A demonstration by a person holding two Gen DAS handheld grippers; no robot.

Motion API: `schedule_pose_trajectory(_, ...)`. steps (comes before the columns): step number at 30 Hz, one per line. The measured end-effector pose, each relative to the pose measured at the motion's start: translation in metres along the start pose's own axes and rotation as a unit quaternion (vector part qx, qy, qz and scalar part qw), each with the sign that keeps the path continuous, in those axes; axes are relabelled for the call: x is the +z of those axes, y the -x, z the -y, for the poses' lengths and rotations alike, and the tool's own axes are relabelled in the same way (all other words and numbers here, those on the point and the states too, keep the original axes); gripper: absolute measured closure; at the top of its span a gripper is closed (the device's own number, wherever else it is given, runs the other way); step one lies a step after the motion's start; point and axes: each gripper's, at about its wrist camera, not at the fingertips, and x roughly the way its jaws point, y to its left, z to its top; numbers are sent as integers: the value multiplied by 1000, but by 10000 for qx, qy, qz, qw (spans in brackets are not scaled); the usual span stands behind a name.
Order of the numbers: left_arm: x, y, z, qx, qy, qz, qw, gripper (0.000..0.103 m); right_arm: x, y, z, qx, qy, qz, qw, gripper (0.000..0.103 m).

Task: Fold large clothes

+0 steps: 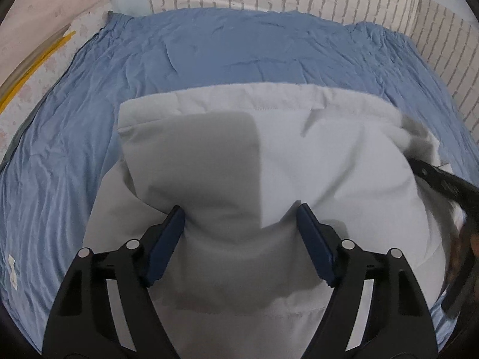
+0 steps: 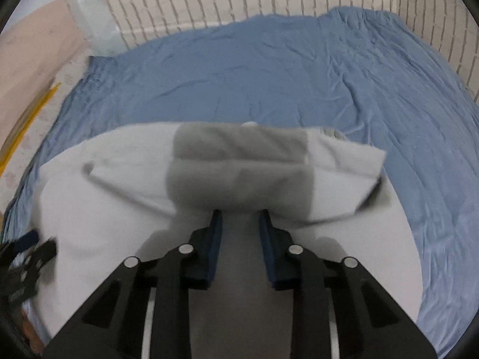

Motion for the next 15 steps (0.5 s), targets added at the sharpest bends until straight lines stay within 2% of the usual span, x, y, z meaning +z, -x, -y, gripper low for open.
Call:
schedule_pose_trajectory(3,-1,-4,1,29,-55,40,10000,26,30,-36,7,-267,-139,-371,9989,84)
schedule_pose_trajectory(6,1,-5,3,91,-173,79,9998,26,41,-60,13,-367,-245,-710,9965,85)
schedule_pose_trajectory(8,6,-3,-1,74,-174,5,9998,26,41,-59,14,-352,-212,-758,9963,84)
schedule_pose_trajectory(10,9,0,-7,24,-121,-88,9999,26,37,-40,15,-214,-154,-591,9979,82)
schedule_pose_trajectory(12,10,4,-17,-49,-2,-99,9999,26,26,-6,16,21,-97,-187,9998,81)
schedule_pose_trajectory(15,8,8,-30,3,84,-79,9999,27,4,34,22,67,-46,144,9999,80)
